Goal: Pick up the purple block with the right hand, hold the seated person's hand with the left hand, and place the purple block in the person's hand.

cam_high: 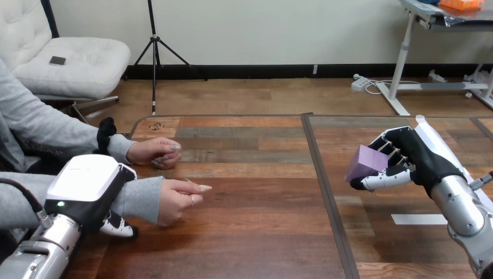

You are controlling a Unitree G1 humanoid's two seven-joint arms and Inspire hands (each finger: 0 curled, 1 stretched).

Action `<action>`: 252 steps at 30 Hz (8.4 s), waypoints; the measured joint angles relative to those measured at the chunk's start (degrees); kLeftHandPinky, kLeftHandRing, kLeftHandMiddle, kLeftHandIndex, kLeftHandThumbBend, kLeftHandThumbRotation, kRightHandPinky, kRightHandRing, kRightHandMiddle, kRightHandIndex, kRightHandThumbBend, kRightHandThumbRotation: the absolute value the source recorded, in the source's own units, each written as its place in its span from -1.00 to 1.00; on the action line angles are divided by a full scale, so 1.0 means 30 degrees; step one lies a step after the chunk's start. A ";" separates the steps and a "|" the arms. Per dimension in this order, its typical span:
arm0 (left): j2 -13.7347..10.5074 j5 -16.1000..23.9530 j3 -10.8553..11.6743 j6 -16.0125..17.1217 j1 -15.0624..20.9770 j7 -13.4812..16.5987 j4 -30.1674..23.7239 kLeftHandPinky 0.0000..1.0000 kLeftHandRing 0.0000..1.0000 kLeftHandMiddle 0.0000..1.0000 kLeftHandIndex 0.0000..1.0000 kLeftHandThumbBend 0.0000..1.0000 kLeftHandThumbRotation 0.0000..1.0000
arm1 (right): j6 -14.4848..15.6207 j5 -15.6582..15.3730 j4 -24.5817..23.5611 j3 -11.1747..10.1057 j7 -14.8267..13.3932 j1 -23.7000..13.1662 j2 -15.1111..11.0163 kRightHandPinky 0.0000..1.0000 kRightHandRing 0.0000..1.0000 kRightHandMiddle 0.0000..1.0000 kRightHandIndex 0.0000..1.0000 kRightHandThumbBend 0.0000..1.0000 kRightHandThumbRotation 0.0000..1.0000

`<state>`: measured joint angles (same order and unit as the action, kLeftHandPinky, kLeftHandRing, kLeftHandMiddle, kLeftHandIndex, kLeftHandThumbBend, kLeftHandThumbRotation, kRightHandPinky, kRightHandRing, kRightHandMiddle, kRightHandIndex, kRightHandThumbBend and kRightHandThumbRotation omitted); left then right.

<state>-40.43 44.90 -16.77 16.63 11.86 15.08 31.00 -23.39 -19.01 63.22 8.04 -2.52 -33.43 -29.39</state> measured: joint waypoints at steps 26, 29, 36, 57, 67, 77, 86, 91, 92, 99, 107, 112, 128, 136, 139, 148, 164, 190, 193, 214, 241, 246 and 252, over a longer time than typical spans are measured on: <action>0.0761 -0.2071 0.0978 0.0374 -0.0242 0.1763 0.0081 -0.60 -0.48 -0.38 -0.36 0.66 -1.00 | -0.0001 -0.0005 -0.0001 0.0002 -0.0006 0.0000 0.0000 -0.27 -0.20 -0.13 -0.07 0.69 -1.00; 0.0975 -0.2076 0.1152 0.0374 -0.0331 0.2085 0.0075 -0.61 -0.49 -0.39 -0.37 0.67 -1.00 | 0.0000 -0.0012 -0.0001 0.0003 -0.0006 0.0000 0.0002 -0.27 -0.19 -0.12 -0.07 0.69 -1.00; 0.1374 -0.2181 0.1513 0.0347 -0.0678 0.2472 -0.0144 -0.62 -0.51 -0.40 -0.39 0.65 -1.00 | 0.0000 -0.0022 -0.0006 0.0006 -0.0006 0.0000 0.0039 -0.26 -0.19 -0.12 -0.07 0.68 -1.00; 0.1994 -0.2506 0.2091 0.0094 -0.1660 0.2353 -0.1524 -0.61 -0.51 -0.41 -0.39 0.56 -1.00 | 0.0020 -0.0285 -0.0519 0.0196 0.0027 -0.0001 0.0533 -0.26 -0.19 -0.12 -0.07 0.63 -1.00; 0.2546 -0.2506 0.2187 -0.0569 -0.1702 0.1961 -0.2222 -0.62 -0.51 -0.40 -0.38 0.57 -1.00 | -0.0012 -0.0376 -0.0772 0.0297 0.0049 -0.0121 0.1474 -0.33 -0.27 -0.18 -0.10 0.62 -1.00; 0.2728 -0.2716 0.2201 -0.0668 -0.1700 0.1261 -0.2720 -0.61 -0.50 -0.40 -0.39 0.54 -1.00 | -0.0480 -0.0376 -0.0788 0.0358 0.0071 -0.0176 0.2377 -0.31 -0.26 -0.19 -0.11 0.60 -1.00; 0.2996 -0.2699 0.2197 -0.0556 -0.1699 0.1208 -0.2752 -0.62 -0.52 -0.41 -0.40 0.59 -1.00 | -0.1004 -0.0604 -0.0798 0.0425 -0.0060 -0.0177 0.2864 -0.34 -0.29 -0.21 -0.12 0.60 -1.00; 0.3184 -0.2644 0.2197 -0.0547 -0.1689 0.1259 -0.2751 -0.62 -0.52 -0.41 -0.40 0.58 -1.00 | -0.1089 -0.0734 -0.0894 0.0437 -0.0300 -0.0177 0.3094 -0.35 -0.30 -0.22 -0.12 0.60 -1.00; 0.3218 -0.2621 0.2196 -0.0547 -0.1687 0.1265 -0.2751 -0.62 -0.52 -0.41 -0.40 0.57 -1.00 | -0.1089 -0.0755 -0.0935 0.0442 -0.0324 -0.0176 0.3127 -0.35 -0.30 -0.22 -0.12 0.60 -1.00; 0.3385 -0.2567 0.2146 -0.0427 -0.1654 0.1332 -0.2727 -0.63 -0.53 -0.42 -0.40 0.55 -1.00 | -0.1091 -0.0866 -0.1285 0.0456 -0.0533 -0.0177 0.3288 -0.34 -0.29 -0.21 -0.13 0.60 -1.00; 0.3469 -0.2562 0.2110 0.0000 -0.1616 0.1394 -0.2682 -0.63 -0.53 -0.42 -0.41 0.55 -1.00 | -0.1090 -0.0883 -0.1583 0.0453 -0.0795 -0.0223 0.3518 -0.32 -0.27 -0.20 -0.13 0.60 -1.00; 0.3653 -0.2526 0.2108 0.0040 -0.1528 0.1440 -0.2650 -0.64 -0.53 -0.43 -0.41 0.55 -1.00 | -0.1092 -0.0888 -0.1635 0.0455 -0.0846 -0.0262 0.3769 -0.34 -0.28 -0.21 -0.13 0.61 -1.00; 0.4174 -0.2024 0.1999 0.0059 -0.1167 0.1473 -0.2535 -0.64 -0.52 -0.42 -0.41 0.58 -1.00 | -0.1096 -0.0887 -0.2433 0.0645 -0.0490 -0.0265 0.4605 -0.35 -0.30 -0.22 -0.14 0.57 -1.00; 0.4489 -0.1918 0.1955 0.0061 -0.0951 0.1614 -0.2336 -0.64 -0.53 -0.42 -0.40 0.57 -1.00 | -0.1094 -0.0887 -0.3112 0.0878 -0.0031 -0.0264 0.5018 -0.34 -0.29 -0.21 -0.13 0.55 -1.00; 0.4585 -0.1901 0.1956 0.0060 -0.0859 0.1615 -0.2259 -0.65 -0.53 -0.42 -0.40 0.55 -1.00 | -0.1093 -0.0880 -0.3382 0.0889 0.0087 -0.0264 0.5255 -0.34 -0.28 -0.20 -0.13 0.54 -1.00; 0.4833 -0.1776 0.1949 0.0060 -0.0704 0.1615 -0.2192 -0.65 -0.54 -0.43 -0.41 0.53 -1.00 | -0.1039 -0.0880 -0.4308 0.1078 0.0721 -0.0264 0.5679 -0.32 -0.27 -0.20 -0.13 0.53 -1.00; 0.5237 -0.1322 0.1901 0.0063 -0.0427 0.1895 -0.1905 -0.65 -0.54 -0.43 -0.40 0.53 -1.00 | -0.0372 -0.0874 -0.6098 0.1251 0.1624 -0.0264 0.6565 -0.32 -0.27 -0.19 -0.14 0.55 -1.00; 0.5341 -0.1318 0.1905 0.0070 -0.0205 0.1914 -0.1673 -0.65 -0.54 -0.42 -0.40 0.47 -1.00 | -0.0131 -0.0865 -0.7649 0.1652 0.2546 -0.0128 0.6784 -0.31 -0.26 -0.19 -0.15 0.54 -1.00; 0.5343 -0.1319 0.1906 0.0070 -0.0196 0.1914 -0.1673 -0.65 -0.54 -0.42 -0.40 0.47 -1.00 | -0.0112 -0.0832 -0.7704 0.1653 0.2632 -0.0110 0.6779 -0.31 -0.26 -0.18 -0.15 0.54 -1.00; 0.5378 -0.1320 0.1955 0.0071 -0.0192 0.1961 -0.1674 -0.66 -0.55 -0.43 -0.41 0.45 -1.00 | 0.0175 -0.0521 -0.8206 0.1652 0.3271 -0.0019 0.6713 -0.34 -0.28 -0.20 -0.15 0.52 -1.00; 0.5392 -0.1325 0.1989 0.0070 -0.0230 0.1989 -0.1803 -0.65 -0.54 -0.42 -0.40 0.48 -1.00 | 0.0362 -0.0427 -0.8199 0.1586 0.3461 -0.0020 0.6597 -0.31 -0.26 -0.19 -0.15 0.54 -1.00; 0.5387 -0.1330 0.2025 0.0068 -0.0298 0.1969 -0.1916 -0.65 -0.54 -0.42 -0.41 0.50 -1.00 | 0.0351 -0.0439 -0.8115 0.1584 0.3370 -0.0023 0.6582 -0.31 -0.27 -0.20 -0.15 0.54 -1.00; 0.5376 -0.1331 0.2040 0.0069 -0.0376 0.1944 -0.1986 -0.64 -0.54 -0.43 -0.41 0.52 -1.00 | 0.0324 -0.0436 -0.7810 0.1585 0.3272 -0.0024 0.6612 -0.31 -0.26 -0.20 -0.15 0.53 -1.00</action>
<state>-24.30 40.90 -10.66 16.84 10.73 20.91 25.04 -22.42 -20.32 39.79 12.80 7.30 -33.51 -9.55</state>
